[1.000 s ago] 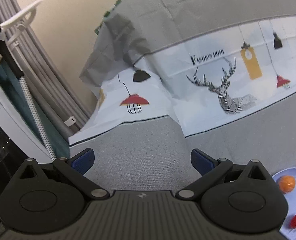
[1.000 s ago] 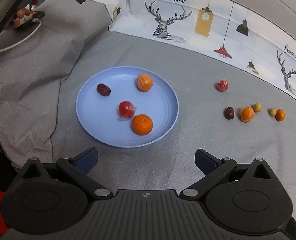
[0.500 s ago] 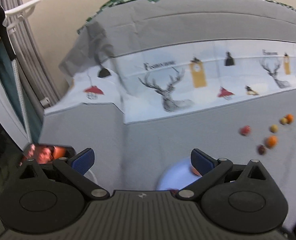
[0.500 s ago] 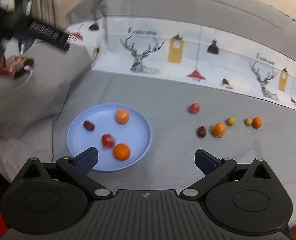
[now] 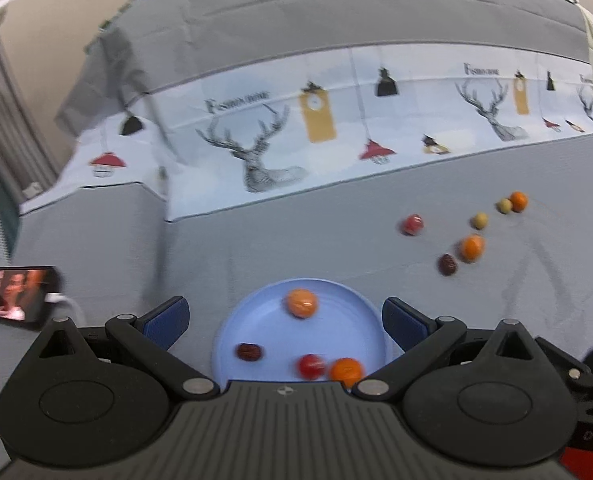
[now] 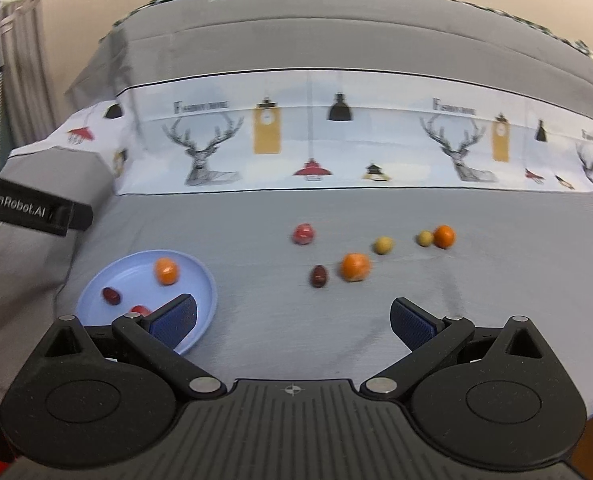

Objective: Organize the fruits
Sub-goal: 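Grasp a plastic-wrapped tangerine with the left tool while the right tool grasps a tangerine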

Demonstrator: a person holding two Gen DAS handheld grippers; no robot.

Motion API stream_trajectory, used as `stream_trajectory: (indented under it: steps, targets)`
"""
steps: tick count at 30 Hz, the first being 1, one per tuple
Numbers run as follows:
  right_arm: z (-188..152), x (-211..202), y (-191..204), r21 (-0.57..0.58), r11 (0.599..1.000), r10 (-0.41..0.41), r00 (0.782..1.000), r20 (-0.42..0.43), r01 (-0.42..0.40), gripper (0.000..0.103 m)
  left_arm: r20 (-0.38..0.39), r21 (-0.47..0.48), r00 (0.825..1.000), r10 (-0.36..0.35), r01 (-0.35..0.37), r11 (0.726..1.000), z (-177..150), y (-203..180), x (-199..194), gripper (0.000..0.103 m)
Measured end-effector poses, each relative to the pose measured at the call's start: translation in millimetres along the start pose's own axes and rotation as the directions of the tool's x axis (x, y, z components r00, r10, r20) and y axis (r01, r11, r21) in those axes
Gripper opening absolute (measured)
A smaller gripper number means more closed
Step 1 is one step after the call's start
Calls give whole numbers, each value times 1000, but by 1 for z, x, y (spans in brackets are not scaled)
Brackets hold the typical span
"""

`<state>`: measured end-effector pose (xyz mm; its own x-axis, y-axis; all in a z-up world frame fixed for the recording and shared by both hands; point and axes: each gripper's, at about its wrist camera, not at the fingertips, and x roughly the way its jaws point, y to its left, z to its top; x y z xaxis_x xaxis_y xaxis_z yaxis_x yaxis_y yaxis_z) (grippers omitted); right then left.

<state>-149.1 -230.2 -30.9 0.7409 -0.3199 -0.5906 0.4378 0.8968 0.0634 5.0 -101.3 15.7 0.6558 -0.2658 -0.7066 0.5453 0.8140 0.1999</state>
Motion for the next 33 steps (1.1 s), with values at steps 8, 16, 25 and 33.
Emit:
stream_trajectory:
  steps: [8,16,25,33]
  targets:
    - [4,35,-49,75,995,-66,998,-20,67,102,-71,86,995,-74,80,993,14,-54,49,103]
    - [22,100,-113,117,980,-161,986,-32,164,102,-109,181,980,-169,186,966,33,-113,109,103]
    - [35,204,-180,66,970,-228,971,-76,233,102,-142,374,951,-275,309,875,53,-199,180,103]
    - [34,291,-212,38,963,-259,952,-162,268,101,-186,439,937,-297,349,828,54,-249,230,90]
